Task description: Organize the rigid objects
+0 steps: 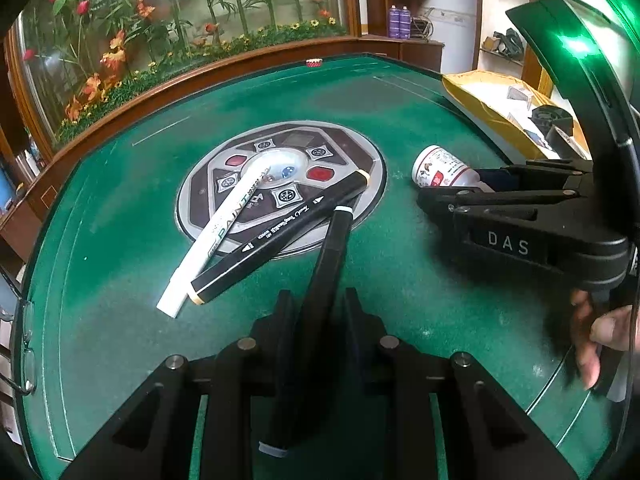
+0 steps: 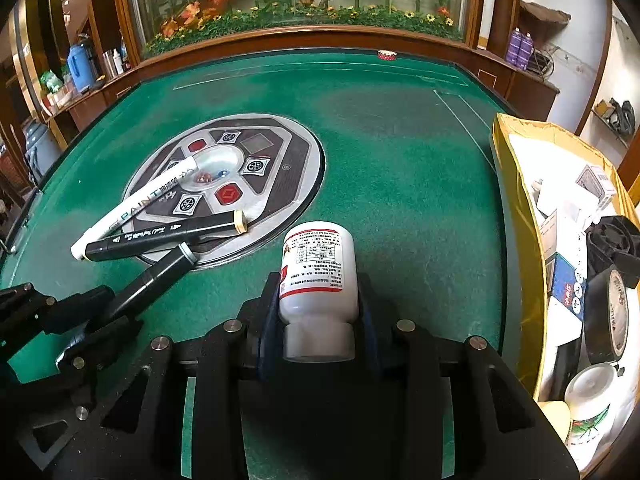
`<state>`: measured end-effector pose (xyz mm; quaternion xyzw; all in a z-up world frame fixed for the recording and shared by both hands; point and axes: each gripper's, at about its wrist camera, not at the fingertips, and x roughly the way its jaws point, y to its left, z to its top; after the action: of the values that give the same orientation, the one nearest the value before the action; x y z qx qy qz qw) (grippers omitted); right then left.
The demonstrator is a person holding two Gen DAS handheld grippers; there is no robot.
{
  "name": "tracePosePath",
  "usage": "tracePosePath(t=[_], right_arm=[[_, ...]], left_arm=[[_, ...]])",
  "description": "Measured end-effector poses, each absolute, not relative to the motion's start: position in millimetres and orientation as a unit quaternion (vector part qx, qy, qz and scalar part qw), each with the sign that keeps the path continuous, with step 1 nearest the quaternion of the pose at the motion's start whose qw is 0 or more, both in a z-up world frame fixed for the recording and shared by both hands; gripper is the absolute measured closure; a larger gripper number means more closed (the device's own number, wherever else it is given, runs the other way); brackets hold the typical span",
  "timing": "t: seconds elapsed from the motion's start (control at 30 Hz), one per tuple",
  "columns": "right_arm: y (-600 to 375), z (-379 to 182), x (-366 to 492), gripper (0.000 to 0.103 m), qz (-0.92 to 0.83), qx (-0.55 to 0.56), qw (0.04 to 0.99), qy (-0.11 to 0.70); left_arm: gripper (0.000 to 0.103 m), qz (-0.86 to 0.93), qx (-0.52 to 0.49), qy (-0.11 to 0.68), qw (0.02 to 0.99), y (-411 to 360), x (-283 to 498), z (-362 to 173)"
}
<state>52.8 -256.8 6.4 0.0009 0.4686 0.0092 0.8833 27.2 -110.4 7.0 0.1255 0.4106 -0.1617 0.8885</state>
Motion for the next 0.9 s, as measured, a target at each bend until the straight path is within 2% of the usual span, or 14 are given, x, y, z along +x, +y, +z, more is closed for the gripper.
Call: tracePosePath(t=[0.23,0.33,0.63,0.9], right_arm=[[-255,7,53,0.068,0.008,-0.003,0.884,0.468],[-258,7,53,0.068,0.011,0.009,0.885,0.466],[-262,17,47,0.068,0.015,0.032,0.898,0.439],[-258,27,44,0.068,0.033,0.041,0.906,0.420]], left_arm=[[0.079,-0.149,0.143,0.405,0.891,-116,24,6],[0.087,-0.151,0.151,0.401,0.891,-118,21,7],[0.089,-0.142,0.093,0.405,0.898,-99,29,14],[0.089,-0.110,0.082,0.358,0.924,-93,25,28]])
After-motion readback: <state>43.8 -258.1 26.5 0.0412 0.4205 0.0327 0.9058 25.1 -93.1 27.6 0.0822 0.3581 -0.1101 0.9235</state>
